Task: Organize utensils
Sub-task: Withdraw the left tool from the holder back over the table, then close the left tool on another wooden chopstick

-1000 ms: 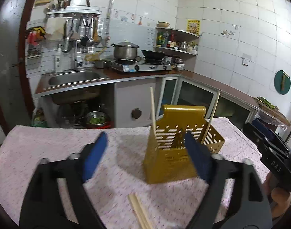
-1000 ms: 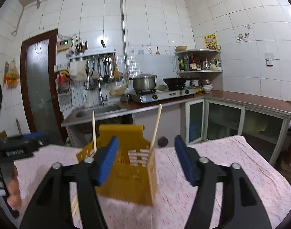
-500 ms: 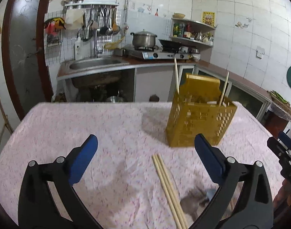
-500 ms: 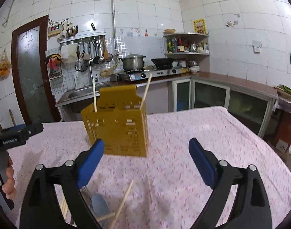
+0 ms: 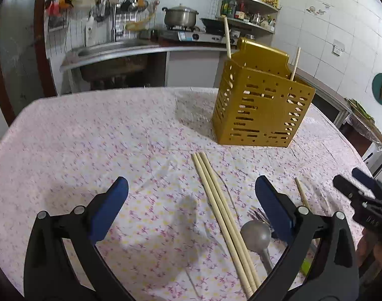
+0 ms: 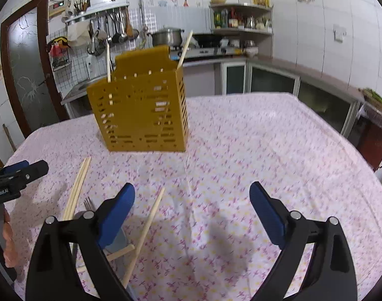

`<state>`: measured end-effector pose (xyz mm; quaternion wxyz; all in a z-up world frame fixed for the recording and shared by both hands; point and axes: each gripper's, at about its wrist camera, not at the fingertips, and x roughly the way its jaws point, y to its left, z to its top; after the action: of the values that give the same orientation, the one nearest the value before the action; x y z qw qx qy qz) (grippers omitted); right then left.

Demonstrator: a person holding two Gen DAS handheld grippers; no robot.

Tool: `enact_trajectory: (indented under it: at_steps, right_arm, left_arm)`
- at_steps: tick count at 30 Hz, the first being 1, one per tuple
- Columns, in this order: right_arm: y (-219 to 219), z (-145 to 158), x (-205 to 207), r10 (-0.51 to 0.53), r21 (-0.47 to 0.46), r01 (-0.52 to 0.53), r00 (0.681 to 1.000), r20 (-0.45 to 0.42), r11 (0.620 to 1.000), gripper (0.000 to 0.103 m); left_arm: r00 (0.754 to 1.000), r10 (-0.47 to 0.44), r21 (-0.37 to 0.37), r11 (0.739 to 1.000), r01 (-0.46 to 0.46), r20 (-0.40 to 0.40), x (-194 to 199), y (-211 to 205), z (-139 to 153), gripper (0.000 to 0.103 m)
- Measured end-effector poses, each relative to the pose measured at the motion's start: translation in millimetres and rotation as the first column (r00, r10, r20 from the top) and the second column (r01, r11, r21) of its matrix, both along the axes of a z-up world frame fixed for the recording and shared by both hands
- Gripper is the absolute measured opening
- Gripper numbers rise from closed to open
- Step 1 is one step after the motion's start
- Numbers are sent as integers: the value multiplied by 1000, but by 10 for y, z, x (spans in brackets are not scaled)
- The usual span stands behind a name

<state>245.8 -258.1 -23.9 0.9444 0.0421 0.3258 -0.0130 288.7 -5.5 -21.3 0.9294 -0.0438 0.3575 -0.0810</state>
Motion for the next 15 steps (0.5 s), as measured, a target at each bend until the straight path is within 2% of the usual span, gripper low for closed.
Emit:
enact_trajectory:
  at_steps: [4, 5, 8, 10, 14, 15]
  right_arm:
    - [89, -101, 98, 23, -11, -24, 998, -65, 1000, 74]
    - [97, -115, 123, 27, -8, -28, 997, -78, 1000, 67]
    - [158, -177, 196, 58, 23, -56, 990, -125, 998, 49]
    - [226, -223, 228, 71, 18, -69, 986, -148, 997, 44]
    - [278, -329, 275, 80, 30, -75, 978, -191, 997, 29]
    - [277, -343, 284, 81, 36, -75, 977, -196, 997, 29]
  left_arm:
    - [999, 0, -10, 1000, 0, -47, 45, -57, -93, 96]
    - [998, -7, -8, 1000, 7, -60, 54, -93, -109, 93]
    - [995, -27, -6, 1000, 27, -95, 87, -169, -142, 76]
    - [993, -33, -19, 999, 31, -117, 112, -202, -171, 68]
    - [988, -44, -35, 999, 39, -151, 156, -214, -233, 44]
    - [986, -46, -43, 998, 40, -160, 166, -211, -248, 40]
